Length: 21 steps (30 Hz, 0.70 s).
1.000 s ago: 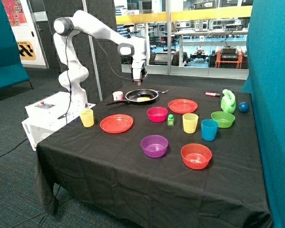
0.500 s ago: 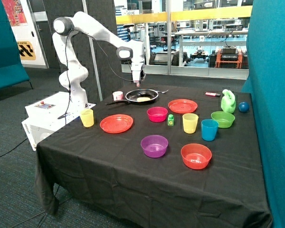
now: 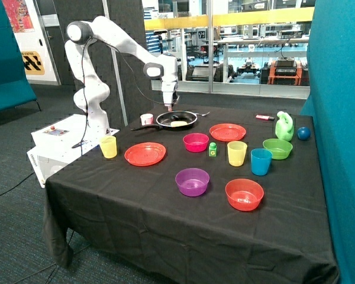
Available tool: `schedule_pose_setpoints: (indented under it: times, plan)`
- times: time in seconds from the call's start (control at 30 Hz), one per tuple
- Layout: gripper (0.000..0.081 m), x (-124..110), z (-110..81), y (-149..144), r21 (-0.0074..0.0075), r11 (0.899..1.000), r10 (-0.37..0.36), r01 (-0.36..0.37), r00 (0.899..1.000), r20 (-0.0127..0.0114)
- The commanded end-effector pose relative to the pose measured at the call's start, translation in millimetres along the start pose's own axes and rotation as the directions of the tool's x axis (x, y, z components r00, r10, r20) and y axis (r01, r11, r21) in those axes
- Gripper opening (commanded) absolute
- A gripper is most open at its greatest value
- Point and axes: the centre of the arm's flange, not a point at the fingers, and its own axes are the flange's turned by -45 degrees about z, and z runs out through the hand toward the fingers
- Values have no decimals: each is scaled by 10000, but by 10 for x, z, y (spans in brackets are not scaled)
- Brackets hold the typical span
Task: Serve the vegetables in different plates
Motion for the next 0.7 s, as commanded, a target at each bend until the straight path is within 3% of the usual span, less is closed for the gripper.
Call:
schedule_pose_setpoints:
  times: [0.0, 0.67]
  plan:
    - [705, -24, 168, -191, 0, 9998, -220, 220, 9998, 24]
    - [640, -57, 419, -265, 0, 10000, -99, 99, 9999, 24]
